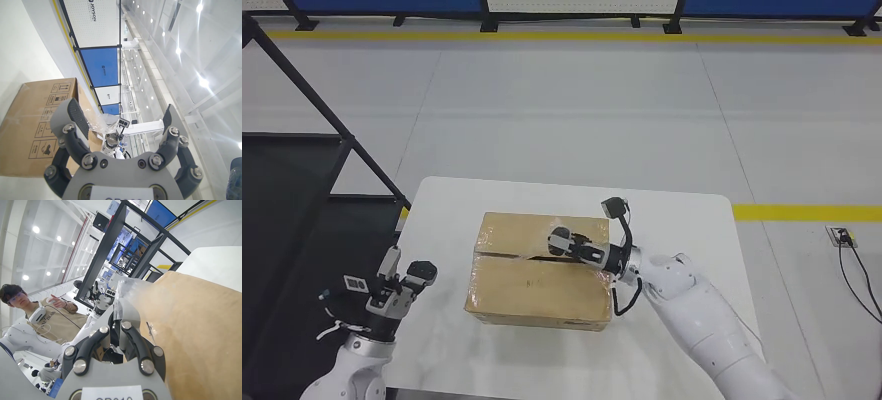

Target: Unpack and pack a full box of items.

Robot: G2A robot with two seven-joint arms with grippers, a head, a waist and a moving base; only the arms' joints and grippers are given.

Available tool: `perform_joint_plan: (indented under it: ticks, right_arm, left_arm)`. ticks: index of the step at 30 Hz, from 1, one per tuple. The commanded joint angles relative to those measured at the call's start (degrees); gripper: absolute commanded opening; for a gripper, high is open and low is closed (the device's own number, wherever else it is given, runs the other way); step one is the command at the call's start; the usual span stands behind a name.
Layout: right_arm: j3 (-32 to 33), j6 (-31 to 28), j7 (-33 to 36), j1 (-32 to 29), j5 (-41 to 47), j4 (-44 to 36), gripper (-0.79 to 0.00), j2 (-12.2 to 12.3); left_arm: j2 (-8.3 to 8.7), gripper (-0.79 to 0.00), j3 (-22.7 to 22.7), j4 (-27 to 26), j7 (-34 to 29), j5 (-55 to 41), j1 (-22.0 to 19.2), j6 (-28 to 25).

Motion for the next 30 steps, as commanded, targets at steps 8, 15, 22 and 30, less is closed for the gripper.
perform_joint_plan:
  ticks: [8,15,22,30]
  right_arm:
    - [0.0,0.0,0.1,0.0,0.1,0.1,-0.785,0.0]
    - [0.3,1.4,-1.4,-1.0,-1.1,-1.8,-0.785,0.2]
    - [2.0,3.3,-2.2,-3.4,-3.7,-6.0,-0.785,1.1]
    - [3.1,4.7,-1.9,-4.4,-5.2,-8.0,-0.597,1.6]
  left_arm:
    - [0.12,0.000,3.8,-3.8,-1.5,4.2,-1.8,2.2]
    - [0.08,0.000,9.4,-0.8,-2.1,7.3,-9.1,8.4]
    - [0.06,0.000,13.2,5.8,-4.4,7.6,-16.1,12.7]
    - [0.05,0.000,15.7,10.4,-5.5,8.4,-18.8,13.1]
